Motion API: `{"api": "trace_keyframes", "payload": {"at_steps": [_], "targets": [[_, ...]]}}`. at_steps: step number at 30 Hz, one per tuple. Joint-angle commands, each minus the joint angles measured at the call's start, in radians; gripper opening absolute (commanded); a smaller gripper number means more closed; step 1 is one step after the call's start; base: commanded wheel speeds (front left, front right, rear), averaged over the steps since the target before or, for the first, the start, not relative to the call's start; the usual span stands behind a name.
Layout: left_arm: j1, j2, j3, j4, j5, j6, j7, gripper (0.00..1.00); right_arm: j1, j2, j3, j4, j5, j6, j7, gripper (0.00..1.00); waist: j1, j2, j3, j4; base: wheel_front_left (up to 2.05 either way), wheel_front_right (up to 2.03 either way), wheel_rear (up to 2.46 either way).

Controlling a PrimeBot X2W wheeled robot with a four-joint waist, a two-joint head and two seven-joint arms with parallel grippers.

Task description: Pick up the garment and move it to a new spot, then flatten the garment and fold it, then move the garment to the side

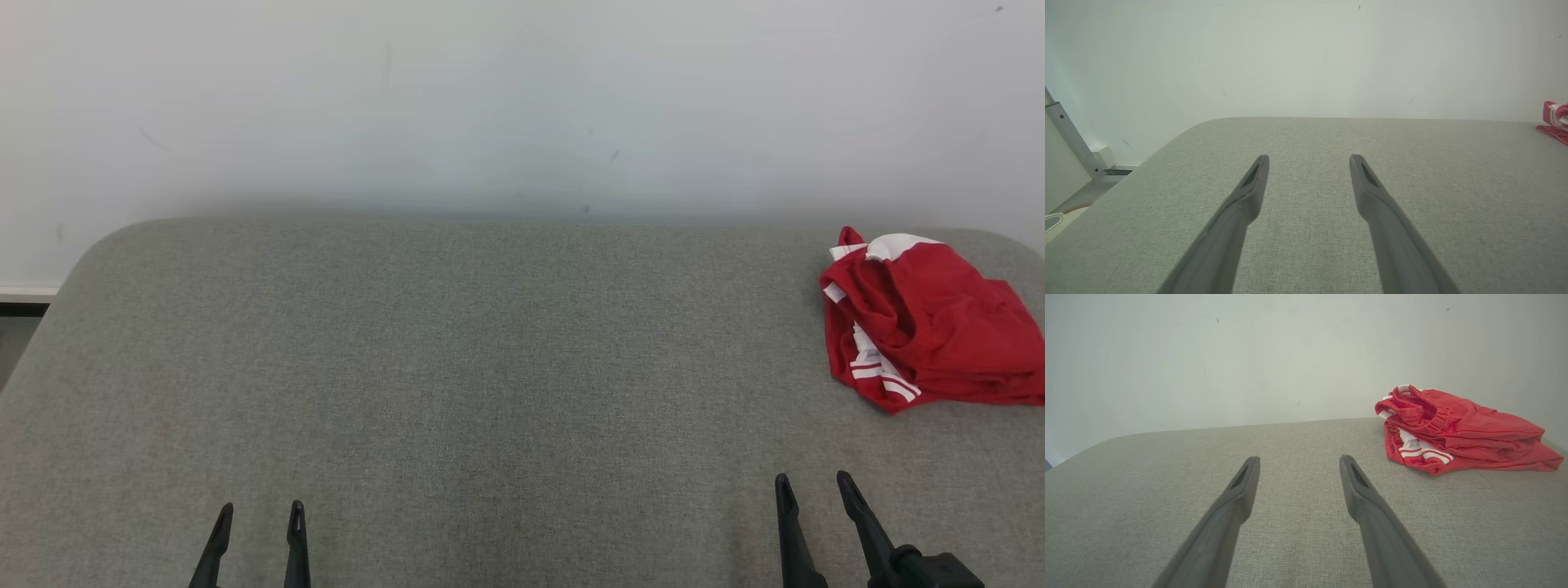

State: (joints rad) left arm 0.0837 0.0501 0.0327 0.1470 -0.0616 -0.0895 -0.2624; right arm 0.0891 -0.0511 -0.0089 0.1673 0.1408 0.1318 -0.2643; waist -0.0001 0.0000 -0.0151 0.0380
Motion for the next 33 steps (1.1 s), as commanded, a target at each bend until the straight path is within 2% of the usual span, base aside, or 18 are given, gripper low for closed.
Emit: {"api": "trace_keyframes", "payload": {"at_steps": [1,24,25,29,33], "targets": [[0.018,0.0,0.004,-0.001,-0.007,-0.005,-0.001,1.0,0.017,0.001,0.003,-0.001,0.011,-0.002,-0.001,1.0,0.0001,0.0,0.0,0.0,0.0,0.0,0.0],[0.017,0.0,0.023,0.01,-0.027,-0.01,-0.001,1.0,0.018,0.001,0.008,0.007,0.028,-0.002,-0.001,1.0,0.0001,0.0,-0.004,-0.004,0.0,0.0,0.0],[0.001,0.0,0.02,0.009,-0.027,-0.012,0.0,0.0,0.005,0.0,0.007,0.009,0.025,0.0,0.0,0.0,0.0001,0.0,-0.004,-0.004,0.0,0.0,0.0],[-0.002,-0.004,0.017,0.047,-0.035,-0.013,0.004,0.0,0.016,0.001,0.004,0.044,0.031,0.0,0.005,0.0,0.0001,0.0,-0.004,-0.004,0.0,0.0,0.0],[-0.028,-0.005,0.005,0.069,-0.118,-0.015,0.014,0.0,-0.006,-0.002,-0.025,0.06,0.099,0.0,0.041,0.0,0.0001,0.0,-0.004,-0.005,0.0,0.0,0.0]]}}
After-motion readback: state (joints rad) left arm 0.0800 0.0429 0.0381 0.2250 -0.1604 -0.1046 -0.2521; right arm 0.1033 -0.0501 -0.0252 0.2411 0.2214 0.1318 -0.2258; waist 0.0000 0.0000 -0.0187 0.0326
